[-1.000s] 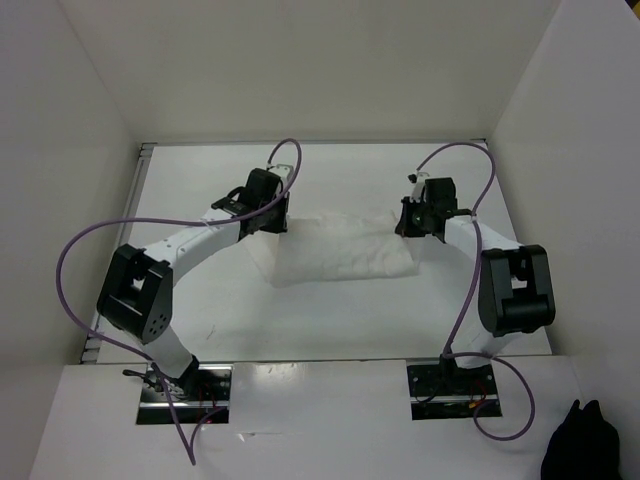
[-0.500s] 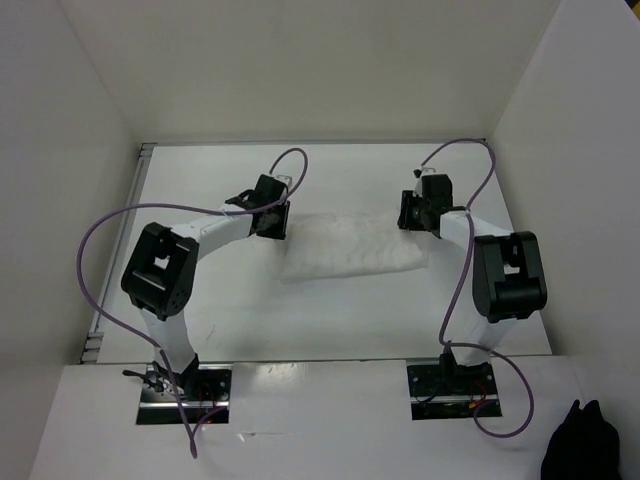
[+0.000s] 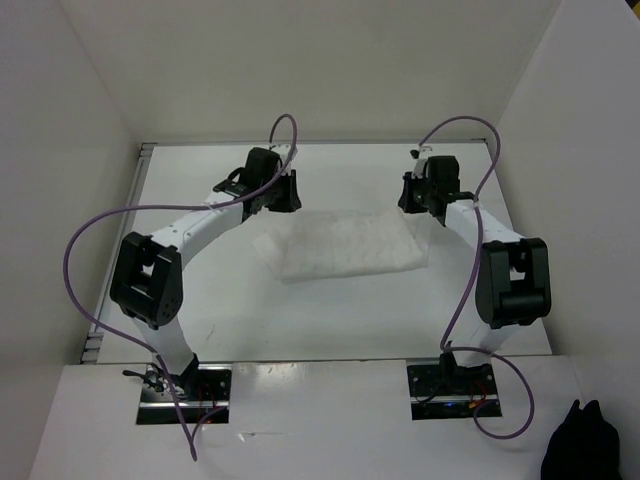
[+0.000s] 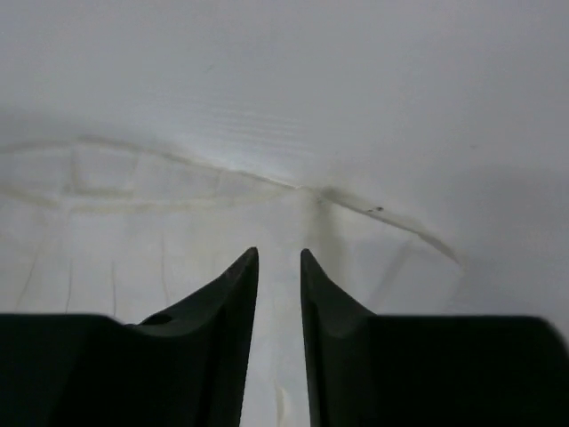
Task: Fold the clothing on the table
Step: Fold the skirt
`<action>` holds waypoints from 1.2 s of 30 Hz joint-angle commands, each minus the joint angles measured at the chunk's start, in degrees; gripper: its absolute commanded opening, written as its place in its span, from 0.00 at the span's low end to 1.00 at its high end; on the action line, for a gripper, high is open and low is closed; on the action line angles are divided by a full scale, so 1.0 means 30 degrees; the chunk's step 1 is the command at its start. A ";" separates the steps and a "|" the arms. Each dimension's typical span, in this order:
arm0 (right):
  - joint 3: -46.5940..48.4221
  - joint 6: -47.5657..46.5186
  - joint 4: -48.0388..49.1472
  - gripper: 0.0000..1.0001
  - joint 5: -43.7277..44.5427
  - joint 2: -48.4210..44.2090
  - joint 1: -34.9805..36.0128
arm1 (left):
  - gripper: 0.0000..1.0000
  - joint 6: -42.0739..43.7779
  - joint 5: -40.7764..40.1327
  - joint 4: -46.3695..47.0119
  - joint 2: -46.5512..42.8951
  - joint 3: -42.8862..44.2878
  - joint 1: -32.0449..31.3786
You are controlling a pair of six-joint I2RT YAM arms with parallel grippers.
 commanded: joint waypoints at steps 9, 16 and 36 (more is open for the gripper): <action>0.1608 -0.1708 -0.3649 0.20 -0.8199 0.2338 -0.0010 | 0.08 -0.1132 1.0122 0.0851 0.4013 0.0869 -0.0603; 0.2165 -0.2643 -0.3210 0.34 -0.6494 0.2340 -0.0010 | 0.59 -0.0722 0.5844 -0.0208 0.2550 0.0371 0.0039; 0.2870 -0.4257 -0.4178 0.50 -0.5939 0.3013 -0.0740 | 0.64 0.0830 0.5136 -0.0442 0.4364 0.0576 0.1447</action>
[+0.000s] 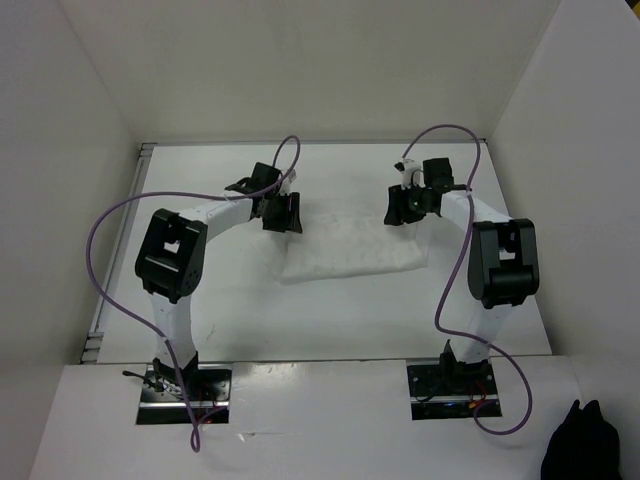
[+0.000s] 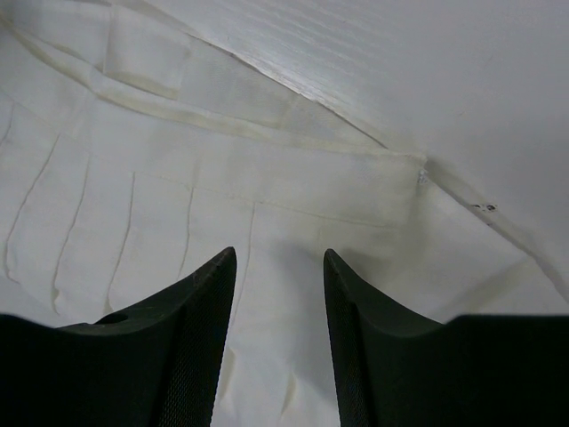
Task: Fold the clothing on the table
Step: Fold the skirt
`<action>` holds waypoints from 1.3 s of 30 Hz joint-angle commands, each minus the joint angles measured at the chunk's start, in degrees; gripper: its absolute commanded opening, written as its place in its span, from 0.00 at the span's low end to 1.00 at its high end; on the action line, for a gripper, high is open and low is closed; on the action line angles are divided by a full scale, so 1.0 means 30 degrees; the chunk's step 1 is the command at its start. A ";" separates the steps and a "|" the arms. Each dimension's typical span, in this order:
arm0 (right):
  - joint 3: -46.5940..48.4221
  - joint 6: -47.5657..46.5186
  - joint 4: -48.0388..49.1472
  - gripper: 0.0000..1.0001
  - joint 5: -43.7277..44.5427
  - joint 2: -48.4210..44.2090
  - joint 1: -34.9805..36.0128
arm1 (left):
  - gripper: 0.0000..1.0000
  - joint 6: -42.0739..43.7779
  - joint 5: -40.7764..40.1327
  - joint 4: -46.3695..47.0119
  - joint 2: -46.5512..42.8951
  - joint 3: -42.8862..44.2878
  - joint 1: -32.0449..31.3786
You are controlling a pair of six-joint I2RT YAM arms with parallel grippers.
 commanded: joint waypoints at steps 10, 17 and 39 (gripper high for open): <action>0.1430 -0.0425 0.0087 0.50 0.0980 0.0509 -0.1103 | 0.48 0.0685 0.1446 0.0427 0.0643 0.0292 0.0289; 0.1430 -0.0425 0.0087 0.50 0.1187 0.0890 -0.1279 | 0.41 0.0509 0.2414 0.0602 0.0643 0.0292 0.0289; 0.2045 -0.0659 -0.1027 0.45 -0.0425 0.1622 -0.1631 | 0.00 0.0333 0.2707 0.0807 0.0790 -0.0265 0.0289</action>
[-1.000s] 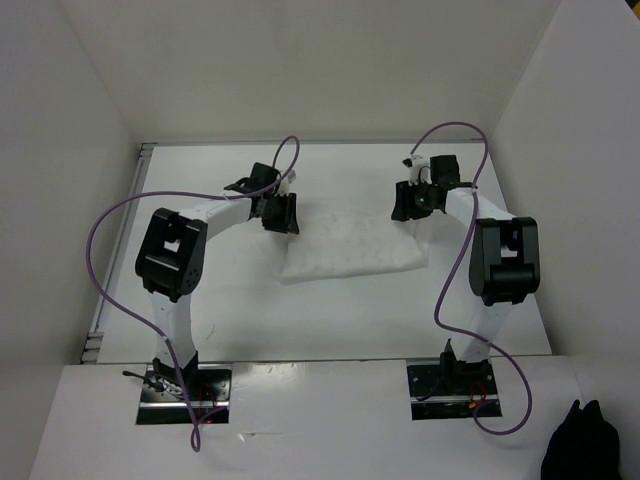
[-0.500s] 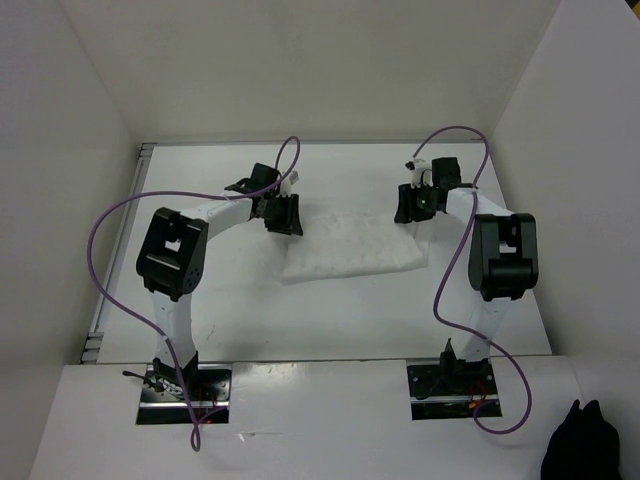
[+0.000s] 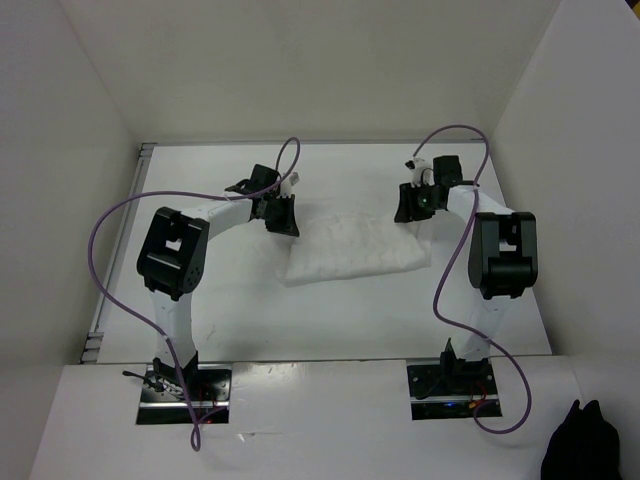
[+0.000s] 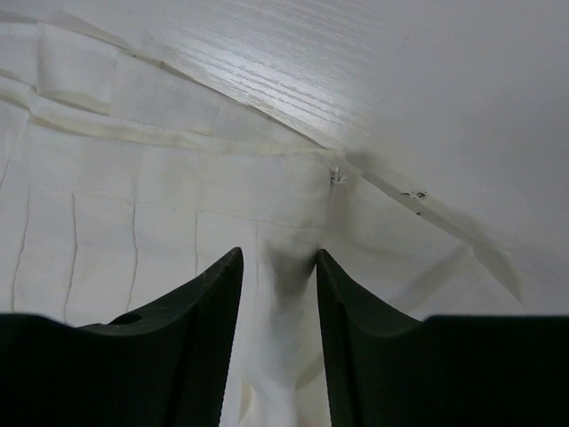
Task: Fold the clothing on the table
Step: Fold the skirt
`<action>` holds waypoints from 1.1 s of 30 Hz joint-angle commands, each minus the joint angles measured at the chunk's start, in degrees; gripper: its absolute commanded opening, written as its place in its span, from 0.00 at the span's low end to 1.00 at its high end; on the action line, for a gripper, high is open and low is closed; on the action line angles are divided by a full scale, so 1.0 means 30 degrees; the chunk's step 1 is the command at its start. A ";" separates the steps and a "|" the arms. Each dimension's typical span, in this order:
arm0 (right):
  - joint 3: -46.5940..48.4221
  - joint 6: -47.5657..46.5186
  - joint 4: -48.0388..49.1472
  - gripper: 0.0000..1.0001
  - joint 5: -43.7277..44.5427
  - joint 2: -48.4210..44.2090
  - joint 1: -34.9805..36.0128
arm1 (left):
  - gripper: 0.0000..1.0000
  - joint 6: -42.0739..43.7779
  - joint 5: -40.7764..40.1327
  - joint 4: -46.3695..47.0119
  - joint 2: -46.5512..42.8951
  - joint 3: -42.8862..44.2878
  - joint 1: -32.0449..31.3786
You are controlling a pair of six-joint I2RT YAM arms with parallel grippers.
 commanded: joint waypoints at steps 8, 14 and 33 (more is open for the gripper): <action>0.0580 0.0443 0.0937 0.36 0.0181 -0.0719 -0.0605 | 0.00 0.0013 -0.0612 0.0531 -0.0877 -0.0266 -0.0032; 0.1017 -0.0258 -0.0289 0.44 -0.0634 0.0652 -0.0605 | 0.00 0.0013 -0.0788 0.0531 -0.1257 -0.0266 -0.0032; 0.0638 0.0093 -0.0057 0.00 -0.2569 -0.0715 -0.0605 | 0.00 -0.0163 -0.1959 0.1174 -0.2658 -0.0500 -0.0207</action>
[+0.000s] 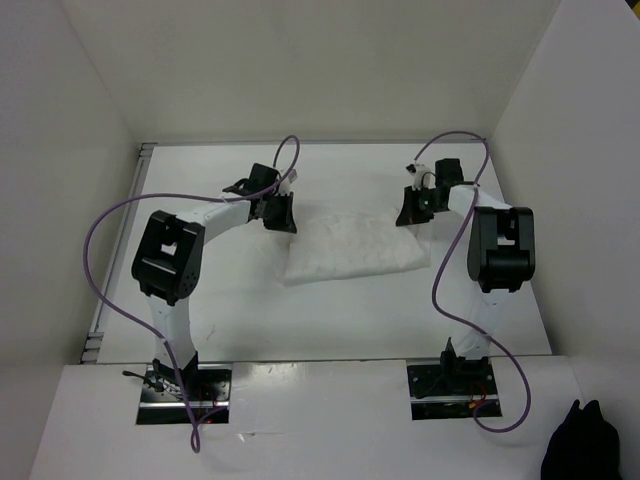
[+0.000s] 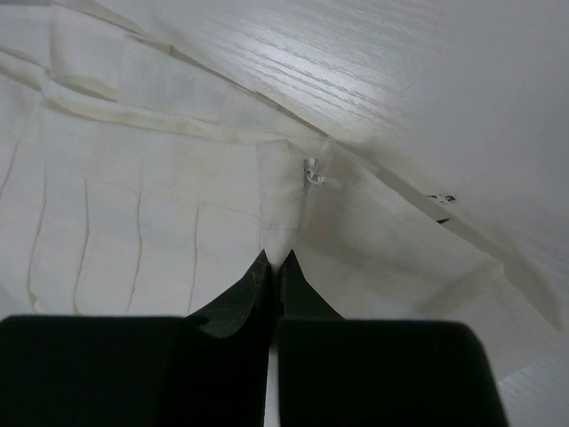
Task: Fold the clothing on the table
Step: Fold the skirt
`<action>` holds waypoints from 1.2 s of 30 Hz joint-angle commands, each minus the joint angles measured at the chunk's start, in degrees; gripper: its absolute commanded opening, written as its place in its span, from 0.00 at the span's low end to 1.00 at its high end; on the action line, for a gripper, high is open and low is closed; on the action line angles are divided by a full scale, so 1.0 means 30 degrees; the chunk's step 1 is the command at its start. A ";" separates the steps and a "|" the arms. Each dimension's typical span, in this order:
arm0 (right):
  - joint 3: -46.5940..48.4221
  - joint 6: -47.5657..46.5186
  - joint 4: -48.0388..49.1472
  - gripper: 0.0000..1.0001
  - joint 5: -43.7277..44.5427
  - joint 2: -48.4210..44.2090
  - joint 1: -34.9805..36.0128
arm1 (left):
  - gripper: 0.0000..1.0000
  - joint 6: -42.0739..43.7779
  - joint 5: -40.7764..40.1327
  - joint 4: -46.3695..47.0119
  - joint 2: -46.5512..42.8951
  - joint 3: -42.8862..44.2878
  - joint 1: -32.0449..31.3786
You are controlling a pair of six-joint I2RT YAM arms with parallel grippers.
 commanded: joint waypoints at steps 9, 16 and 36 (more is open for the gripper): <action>-0.0092 0.0040 0.0629 0.00 -0.1511 -0.3424 -0.0095 | 0.00 -0.0141 -0.1019 0.0899 -0.3693 0.0069 -0.0084; -0.0939 0.0656 0.2558 0.00 -0.2566 -0.4592 -0.0095 | 0.00 0.0386 -0.1227 0.0518 -0.4568 0.0479 -0.0084; 0.0227 0.6015 0.7953 0.01 0.2290 -0.0761 -0.0095 | 0.00 -0.0896 -0.2076 0.2100 0.1332 0.5893 0.1584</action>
